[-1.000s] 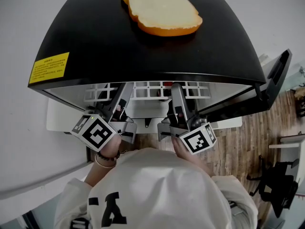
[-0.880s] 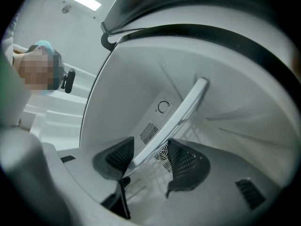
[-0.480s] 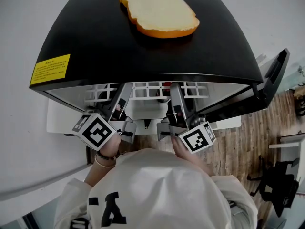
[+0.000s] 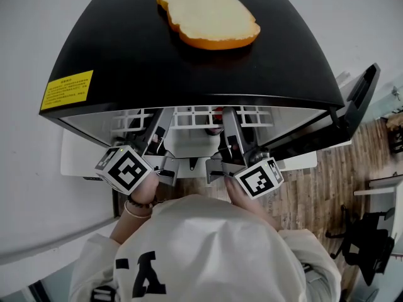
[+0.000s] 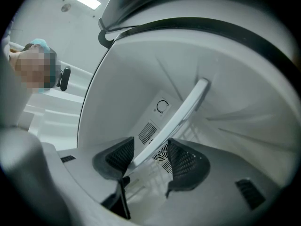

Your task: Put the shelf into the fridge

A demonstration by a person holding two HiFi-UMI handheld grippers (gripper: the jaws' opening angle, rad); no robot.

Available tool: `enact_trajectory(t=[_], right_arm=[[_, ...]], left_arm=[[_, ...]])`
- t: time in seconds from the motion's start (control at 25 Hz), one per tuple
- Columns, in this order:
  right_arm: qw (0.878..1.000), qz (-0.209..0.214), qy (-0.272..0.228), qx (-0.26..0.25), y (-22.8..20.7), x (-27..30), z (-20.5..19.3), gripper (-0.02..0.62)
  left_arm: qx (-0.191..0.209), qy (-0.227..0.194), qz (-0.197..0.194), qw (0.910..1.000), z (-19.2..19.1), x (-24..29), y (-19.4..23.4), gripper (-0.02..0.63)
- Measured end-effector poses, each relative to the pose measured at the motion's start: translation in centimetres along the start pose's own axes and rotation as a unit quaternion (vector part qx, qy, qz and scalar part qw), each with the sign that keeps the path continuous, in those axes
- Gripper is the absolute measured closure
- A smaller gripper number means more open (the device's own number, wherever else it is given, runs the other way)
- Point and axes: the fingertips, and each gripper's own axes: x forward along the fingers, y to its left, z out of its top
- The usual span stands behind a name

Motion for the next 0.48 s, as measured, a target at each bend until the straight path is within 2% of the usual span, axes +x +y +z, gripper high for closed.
enact_trajectory(t=[0.48], right_arm=[[1.000, 0.000, 0.000, 0.001, -0.32, 0.43, 0.01, 0.368]], left_arm=[[-0.004, -0.002, 0.002, 1.0000, 0.17, 0.48, 0.27, 0.400]])
